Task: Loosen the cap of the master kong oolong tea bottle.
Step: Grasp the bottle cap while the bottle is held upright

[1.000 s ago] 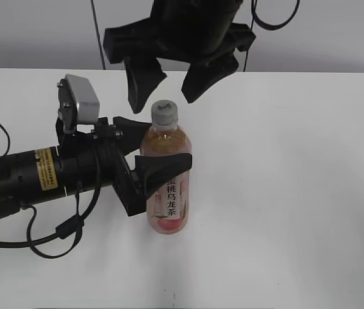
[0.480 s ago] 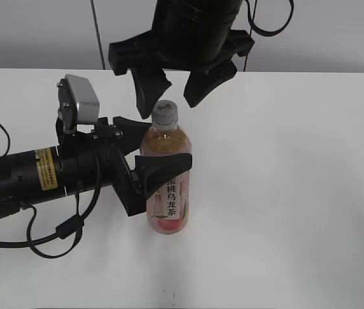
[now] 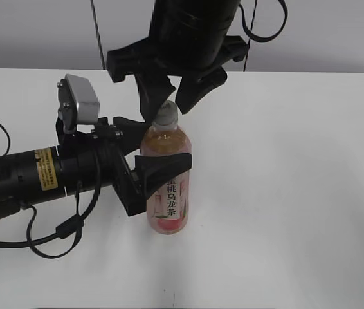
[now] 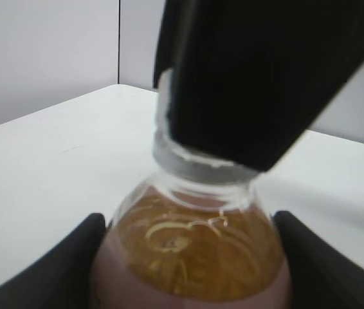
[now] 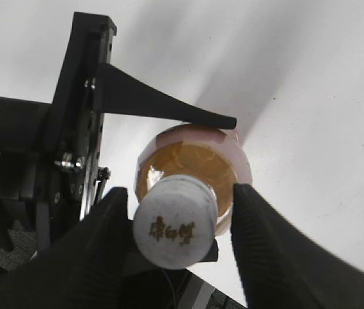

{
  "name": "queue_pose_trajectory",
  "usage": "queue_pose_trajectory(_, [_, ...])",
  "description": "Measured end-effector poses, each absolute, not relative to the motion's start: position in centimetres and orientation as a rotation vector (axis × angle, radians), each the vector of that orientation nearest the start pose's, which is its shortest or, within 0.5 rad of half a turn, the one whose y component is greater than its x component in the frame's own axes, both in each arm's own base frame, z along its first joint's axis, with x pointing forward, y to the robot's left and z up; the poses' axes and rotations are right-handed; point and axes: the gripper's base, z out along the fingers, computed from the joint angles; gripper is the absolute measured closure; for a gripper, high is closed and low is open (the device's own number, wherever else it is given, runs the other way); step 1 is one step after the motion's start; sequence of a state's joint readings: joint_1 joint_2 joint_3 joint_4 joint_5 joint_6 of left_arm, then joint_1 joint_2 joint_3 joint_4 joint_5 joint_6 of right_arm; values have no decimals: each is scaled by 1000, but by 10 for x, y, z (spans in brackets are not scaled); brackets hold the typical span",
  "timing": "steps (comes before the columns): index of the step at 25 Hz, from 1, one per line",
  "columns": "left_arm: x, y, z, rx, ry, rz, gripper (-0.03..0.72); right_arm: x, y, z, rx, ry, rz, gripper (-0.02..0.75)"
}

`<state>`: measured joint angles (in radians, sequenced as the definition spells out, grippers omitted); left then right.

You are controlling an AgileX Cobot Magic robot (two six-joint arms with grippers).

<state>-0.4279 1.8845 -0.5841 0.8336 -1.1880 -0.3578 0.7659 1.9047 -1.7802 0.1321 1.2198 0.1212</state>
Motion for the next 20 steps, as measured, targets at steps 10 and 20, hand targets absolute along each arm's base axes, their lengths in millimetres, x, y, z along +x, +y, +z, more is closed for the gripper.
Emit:
queue_pose_trajectory(10, [245,-180,140,940,1533,-945,221,286,291,304,-967,2719,360,456])
queue_pose_trajectory(20, [245,-180,140,940,1533,-945,221,286,292,304,-1502,2420,280,457])
